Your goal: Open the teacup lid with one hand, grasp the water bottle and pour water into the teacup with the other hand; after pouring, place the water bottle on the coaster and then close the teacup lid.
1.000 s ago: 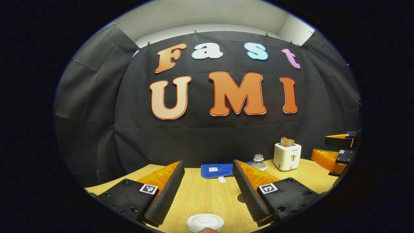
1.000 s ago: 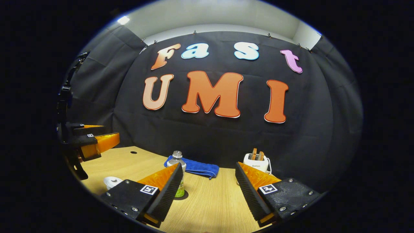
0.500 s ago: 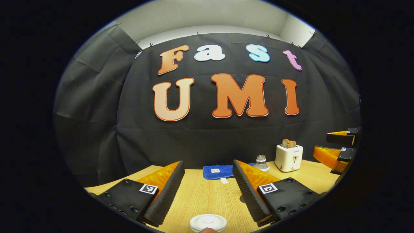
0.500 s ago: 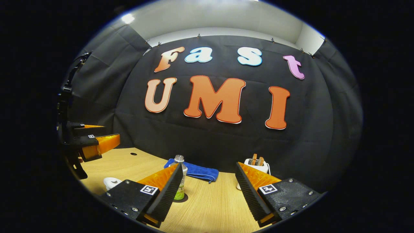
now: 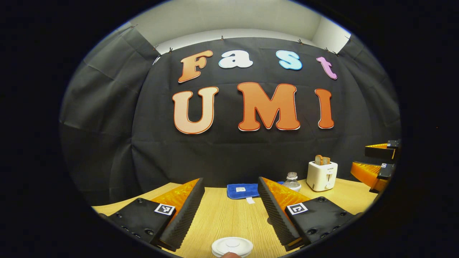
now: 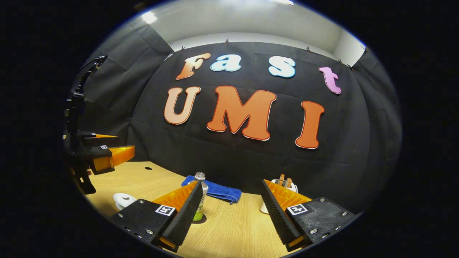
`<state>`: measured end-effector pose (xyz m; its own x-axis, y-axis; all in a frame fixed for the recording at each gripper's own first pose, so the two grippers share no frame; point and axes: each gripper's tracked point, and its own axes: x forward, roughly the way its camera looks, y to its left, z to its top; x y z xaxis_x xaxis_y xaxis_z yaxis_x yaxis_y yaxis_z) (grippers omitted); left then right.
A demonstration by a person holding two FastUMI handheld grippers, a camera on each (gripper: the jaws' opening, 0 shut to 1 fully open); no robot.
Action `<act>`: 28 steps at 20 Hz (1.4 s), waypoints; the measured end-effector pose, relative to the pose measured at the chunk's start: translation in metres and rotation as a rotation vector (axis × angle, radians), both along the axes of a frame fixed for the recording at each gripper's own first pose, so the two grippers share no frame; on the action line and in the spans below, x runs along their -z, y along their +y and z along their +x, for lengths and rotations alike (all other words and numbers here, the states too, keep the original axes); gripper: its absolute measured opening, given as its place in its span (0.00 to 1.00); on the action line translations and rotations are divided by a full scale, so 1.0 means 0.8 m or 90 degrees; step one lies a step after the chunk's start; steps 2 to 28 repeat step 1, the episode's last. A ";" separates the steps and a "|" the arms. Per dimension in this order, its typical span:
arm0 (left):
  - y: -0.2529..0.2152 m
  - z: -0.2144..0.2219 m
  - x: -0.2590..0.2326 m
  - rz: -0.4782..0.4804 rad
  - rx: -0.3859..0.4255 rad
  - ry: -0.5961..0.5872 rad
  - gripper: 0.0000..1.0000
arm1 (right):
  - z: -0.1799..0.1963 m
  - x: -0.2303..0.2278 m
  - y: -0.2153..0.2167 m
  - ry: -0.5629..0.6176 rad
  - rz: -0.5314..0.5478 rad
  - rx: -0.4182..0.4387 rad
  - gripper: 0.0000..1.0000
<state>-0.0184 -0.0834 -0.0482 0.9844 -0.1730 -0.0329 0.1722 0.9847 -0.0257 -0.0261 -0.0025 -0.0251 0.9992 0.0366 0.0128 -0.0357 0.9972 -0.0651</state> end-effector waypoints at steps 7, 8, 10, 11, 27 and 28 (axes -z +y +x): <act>0.002 -0.001 0.000 0.000 -0.002 0.002 0.98 | -0.001 -0.001 -0.001 0.000 0.000 0.001 0.98; 0.002 -0.001 0.000 0.000 -0.002 0.002 0.98 | -0.001 -0.001 -0.001 0.000 0.000 0.001 0.98; 0.002 -0.001 0.000 0.000 -0.002 0.002 0.98 | -0.001 -0.001 -0.001 0.000 0.000 0.001 0.98; 0.002 -0.001 0.000 0.000 -0.002 0.002 0.98 | -0.001 -0.001 -0.001 0.000 0.000 0.001 0.98; 0.002 -0.001 0.000 0.000 -0.002 0.002 0.98 | -0.001 -0.001 -0.001 0.000 0.000 0.001 0.98; 0.002 -0.001 0.000 0.000 -0.002 0.002 0.98 | -0.001 -0.001 -0.001 0.000 0.000 0.001 0.98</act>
